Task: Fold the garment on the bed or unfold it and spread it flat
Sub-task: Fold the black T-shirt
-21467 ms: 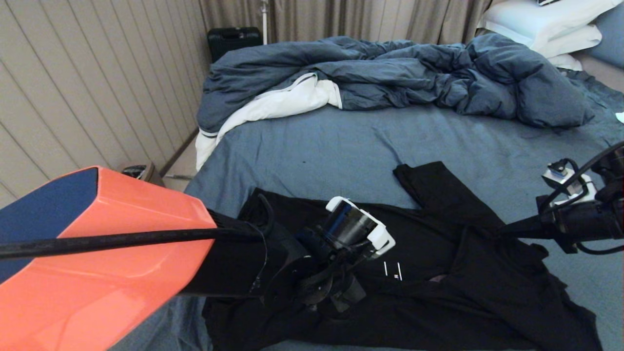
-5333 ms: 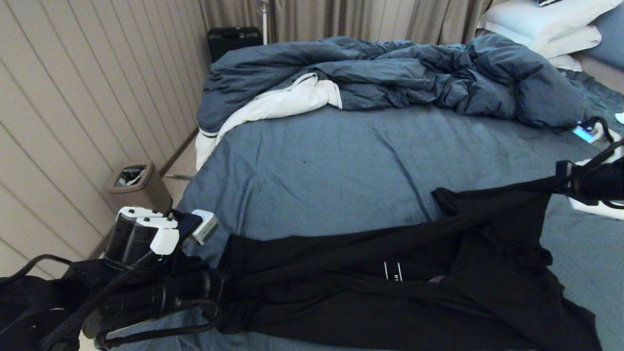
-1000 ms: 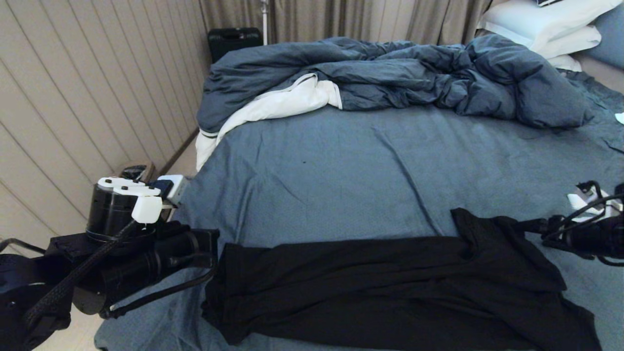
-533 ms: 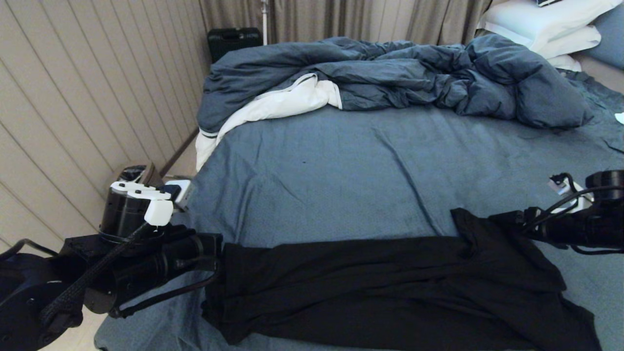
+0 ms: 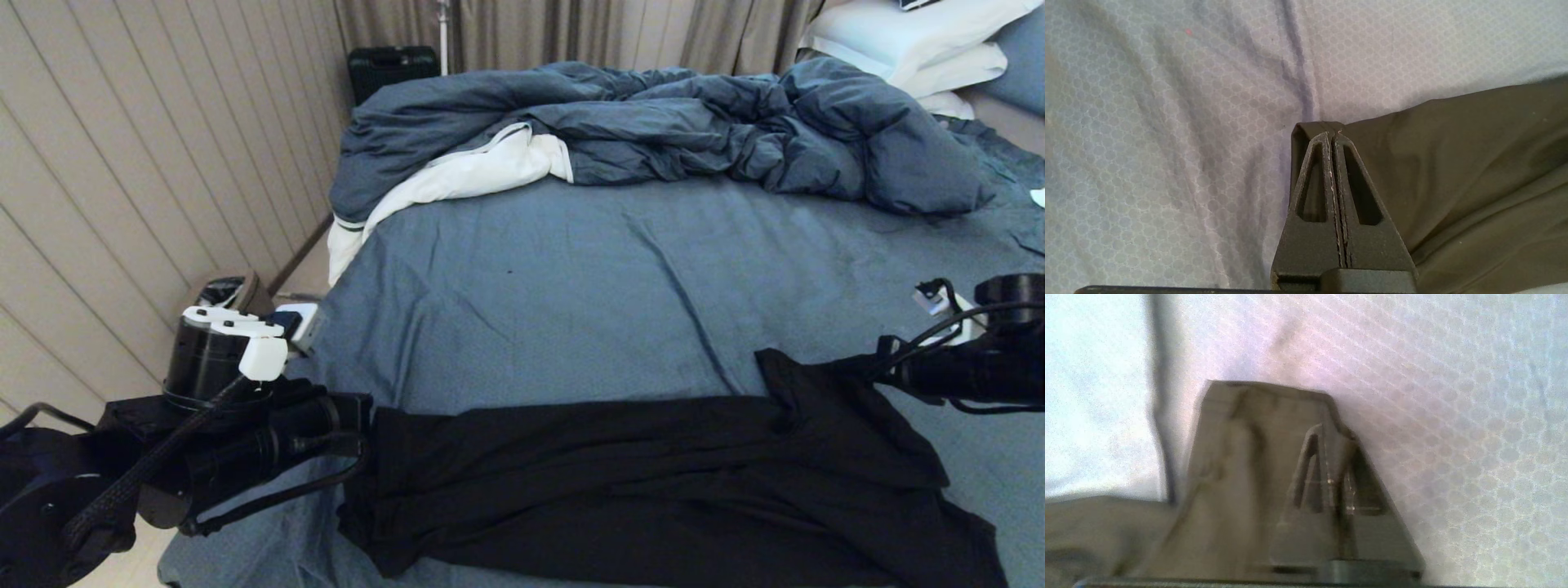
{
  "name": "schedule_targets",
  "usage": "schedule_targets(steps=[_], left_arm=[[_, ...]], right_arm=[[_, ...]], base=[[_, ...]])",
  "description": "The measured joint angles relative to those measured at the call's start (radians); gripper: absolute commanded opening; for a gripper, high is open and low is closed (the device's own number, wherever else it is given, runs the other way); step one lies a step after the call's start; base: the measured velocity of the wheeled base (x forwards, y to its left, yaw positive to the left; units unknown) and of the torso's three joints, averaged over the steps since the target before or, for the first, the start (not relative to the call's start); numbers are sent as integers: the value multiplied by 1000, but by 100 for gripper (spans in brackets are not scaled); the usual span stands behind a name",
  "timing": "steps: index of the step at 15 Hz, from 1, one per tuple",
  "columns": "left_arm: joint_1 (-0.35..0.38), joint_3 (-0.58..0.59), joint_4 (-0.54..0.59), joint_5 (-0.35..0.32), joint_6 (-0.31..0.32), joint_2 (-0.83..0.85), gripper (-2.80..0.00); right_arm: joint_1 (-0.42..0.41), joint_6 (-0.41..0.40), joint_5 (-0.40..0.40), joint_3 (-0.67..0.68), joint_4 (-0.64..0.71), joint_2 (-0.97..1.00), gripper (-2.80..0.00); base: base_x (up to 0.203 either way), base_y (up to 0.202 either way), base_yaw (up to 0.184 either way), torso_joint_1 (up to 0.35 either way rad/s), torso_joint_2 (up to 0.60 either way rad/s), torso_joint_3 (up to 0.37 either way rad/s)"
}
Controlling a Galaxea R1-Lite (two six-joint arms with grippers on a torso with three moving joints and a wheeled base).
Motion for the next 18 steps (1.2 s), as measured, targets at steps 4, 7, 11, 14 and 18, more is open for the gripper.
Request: schedule_targets(steps=[4,7,11,14,18], left_arm=[[0,7,0,-7,0,0,-280],[-1,7,0,-7,-1,0,-280],[0,1,0,-10,1,9,-280],[0,-8,0,-27,2,19,-280],[-1,-3,0,-29,0,20,-280]], right_arm=[[27,3,2,33,0,-93,-280],[42,2,3,96,1,-182,-280],[48,-9,13,199,17,-342,-280],[69,-18,31,287,55,-467,-280],[99,-66,43,412,130,-603,-280]], base=[[0,0,0,0,0,0],[0,0,0,0,0,0],[0,0,0,0,0,0],[0,0,0,0,0,0],[0,0,0,0,0,0]])
